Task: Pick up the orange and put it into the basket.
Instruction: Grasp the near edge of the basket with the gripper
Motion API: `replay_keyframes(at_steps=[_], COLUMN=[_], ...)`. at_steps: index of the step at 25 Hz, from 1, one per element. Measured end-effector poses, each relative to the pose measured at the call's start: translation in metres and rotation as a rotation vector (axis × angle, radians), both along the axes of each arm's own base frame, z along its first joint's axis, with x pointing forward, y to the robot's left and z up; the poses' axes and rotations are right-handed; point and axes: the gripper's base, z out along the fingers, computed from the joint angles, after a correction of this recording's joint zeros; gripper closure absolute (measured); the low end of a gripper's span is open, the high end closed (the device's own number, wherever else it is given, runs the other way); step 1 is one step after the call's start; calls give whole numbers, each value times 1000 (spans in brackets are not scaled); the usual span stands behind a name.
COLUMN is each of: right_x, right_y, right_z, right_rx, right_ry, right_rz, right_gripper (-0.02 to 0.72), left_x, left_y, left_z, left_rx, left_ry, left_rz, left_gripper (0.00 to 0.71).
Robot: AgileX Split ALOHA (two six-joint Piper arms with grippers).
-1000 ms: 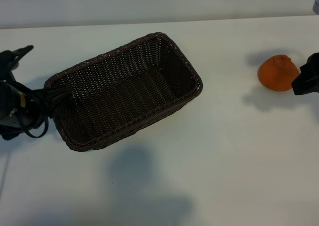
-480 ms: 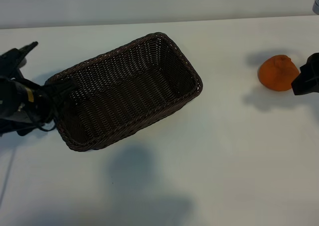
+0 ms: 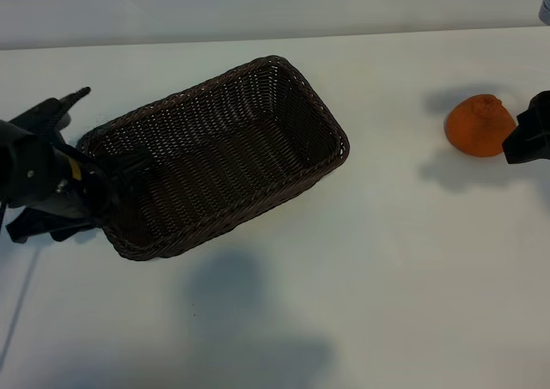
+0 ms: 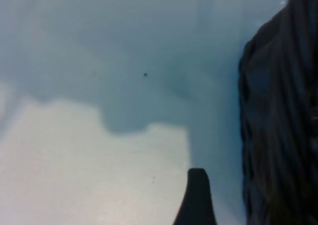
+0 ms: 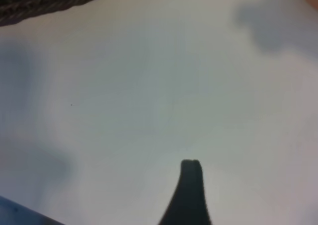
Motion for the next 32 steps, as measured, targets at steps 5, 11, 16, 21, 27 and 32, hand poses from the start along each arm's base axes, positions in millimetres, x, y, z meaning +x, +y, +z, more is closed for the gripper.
replay_keyframes(at_steps=[5,11,16,21,27,32], right_x=[0,0,0,0,0,0], right_y=[0,0,0,0,0,0], right_z=[0,0,0,0,0,0], right_rx=[0,0,-1,0,1,1], right_ry=[0,0,0,0,0,0], right_rz=[0,1,3,3,3,4], right_gripper=[108,108,108,108,108,108], left_x=[4,5,7,8,9,12], left_y=[-2,-3,-3,-5,-7,-8], left_z=[-4,-11,-21,-25,-26,-26], left_rx=[-11,-5,10,-2,-23,-40], left_ry=[12,35,68,73,61,44], left_rz=[8,4,-16,-14,-11,-1], left_gripper=[118,118,118,118,194,318])
